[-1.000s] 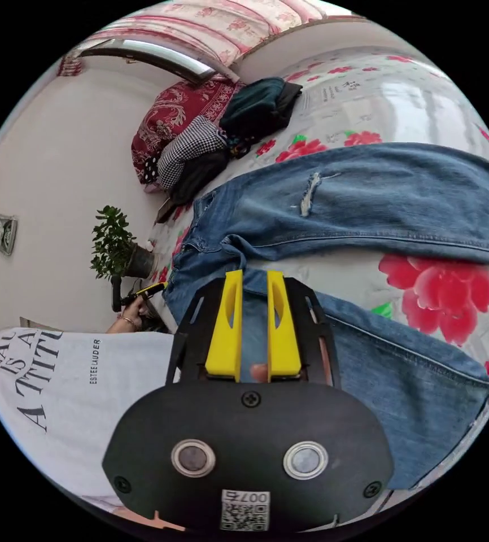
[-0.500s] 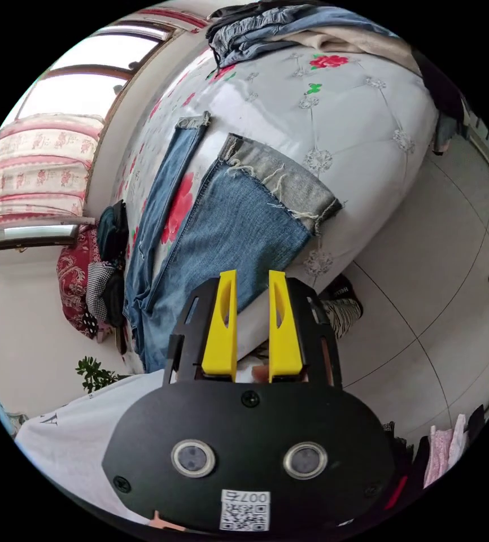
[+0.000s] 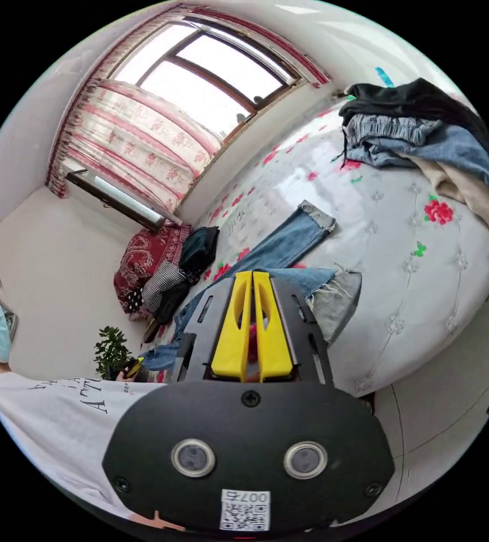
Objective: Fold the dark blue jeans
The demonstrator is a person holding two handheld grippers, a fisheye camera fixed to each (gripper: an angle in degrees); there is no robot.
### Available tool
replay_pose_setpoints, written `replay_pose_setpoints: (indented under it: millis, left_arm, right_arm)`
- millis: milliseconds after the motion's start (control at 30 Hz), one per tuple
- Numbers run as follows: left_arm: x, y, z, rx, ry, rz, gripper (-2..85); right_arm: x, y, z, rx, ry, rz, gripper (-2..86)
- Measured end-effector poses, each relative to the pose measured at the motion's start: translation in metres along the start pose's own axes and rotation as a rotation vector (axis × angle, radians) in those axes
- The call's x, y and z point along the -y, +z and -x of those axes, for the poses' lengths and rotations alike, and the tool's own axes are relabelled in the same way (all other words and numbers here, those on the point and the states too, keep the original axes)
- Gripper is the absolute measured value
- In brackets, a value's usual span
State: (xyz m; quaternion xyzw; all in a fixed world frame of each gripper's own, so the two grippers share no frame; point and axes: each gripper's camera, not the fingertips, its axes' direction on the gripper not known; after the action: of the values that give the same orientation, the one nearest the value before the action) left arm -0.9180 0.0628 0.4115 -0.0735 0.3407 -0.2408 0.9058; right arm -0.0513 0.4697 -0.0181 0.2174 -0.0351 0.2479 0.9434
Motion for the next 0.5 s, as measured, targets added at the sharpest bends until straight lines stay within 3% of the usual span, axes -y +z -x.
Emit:
replay_pose_setpoints:
  millis: [67,133,200,267,367,500]
  left_arm:
    - [0.006,0.017,0.035,-0.071,-0.11,0.093,0.0]
    - [0.016,0.027,0.045,-0.127,-0.15,0.096,-0.1]
    - [0.036,0.03,0.028,-0.136,-0.096,0.102,-0.1]
    - [0.063,0.011,-0.018,-0.103,0.072,0.052,-0.1]
    - [0.078,-0.024,-0.055,-0.136,0.197,-0.049,0.0]
    - [0.071,-0.04,-0.055,-0.205,0.225,-0.069,0.2]
  right_arm:
    - [0.01,0.009,-0.013,-0.01,0.029,0.071,-0.2]
    - [0.022,0.053,-0.063,-0.001,0.257,0.236,-0.2]
    - [0.043,0.068,-0.068,0.105,0.296,0.215,-0.2]
    - [0.079,0.067,-0.033,0.132,0.215,0.15,-0.3]
    - [0.126,0.037,0.061,0.048,-0.108,0.034,-0.3]
    - [0.132,-0.002,0.098,0.039,-0.271,-0.071,-0.2]
